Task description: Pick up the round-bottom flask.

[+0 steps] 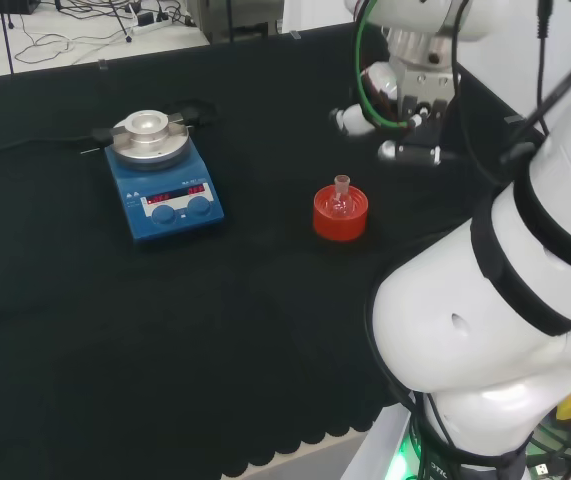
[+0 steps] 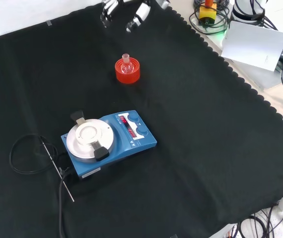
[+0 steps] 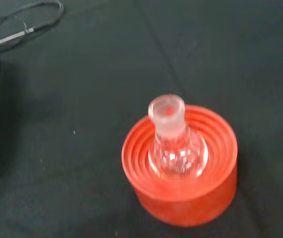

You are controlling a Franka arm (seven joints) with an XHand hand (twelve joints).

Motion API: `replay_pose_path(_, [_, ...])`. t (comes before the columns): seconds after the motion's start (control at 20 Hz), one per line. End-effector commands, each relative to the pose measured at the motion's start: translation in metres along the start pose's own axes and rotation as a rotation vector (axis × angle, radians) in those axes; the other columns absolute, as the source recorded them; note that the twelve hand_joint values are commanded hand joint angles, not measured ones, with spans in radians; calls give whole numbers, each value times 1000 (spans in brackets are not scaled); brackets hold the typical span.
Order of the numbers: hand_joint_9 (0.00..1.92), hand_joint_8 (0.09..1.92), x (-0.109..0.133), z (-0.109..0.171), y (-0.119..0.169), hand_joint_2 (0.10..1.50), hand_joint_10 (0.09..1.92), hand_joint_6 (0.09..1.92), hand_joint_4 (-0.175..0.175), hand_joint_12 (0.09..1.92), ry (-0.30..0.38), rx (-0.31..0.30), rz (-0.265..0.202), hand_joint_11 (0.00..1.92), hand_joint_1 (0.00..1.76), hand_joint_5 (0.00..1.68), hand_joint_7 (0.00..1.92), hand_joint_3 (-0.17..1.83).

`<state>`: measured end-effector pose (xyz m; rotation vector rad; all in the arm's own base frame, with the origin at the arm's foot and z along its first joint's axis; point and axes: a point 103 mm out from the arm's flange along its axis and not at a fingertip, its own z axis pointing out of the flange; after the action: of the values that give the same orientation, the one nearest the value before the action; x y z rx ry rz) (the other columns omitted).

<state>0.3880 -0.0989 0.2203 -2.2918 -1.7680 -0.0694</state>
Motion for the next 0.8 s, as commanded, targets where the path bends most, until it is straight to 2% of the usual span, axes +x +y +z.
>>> replay_pose_path(0.05, [523, 709, -4, 51, 10, 865, 676, 356, -38, 1366, 54, 46, 12, 249, 727, 572, 300, 413])
replay_pose_path(0.3, [523, 703, -7, 70, 11, 733, 674, 466, -24, 1370, 62, 73, 23, 244, 836, 583, 294, 584])
replay_pose_path(0.8, [510, 702, -12, 91, 12, 653, 670, 504, -20, 1374, 33, 63, 20, 225, 871, 603, 286, 622])
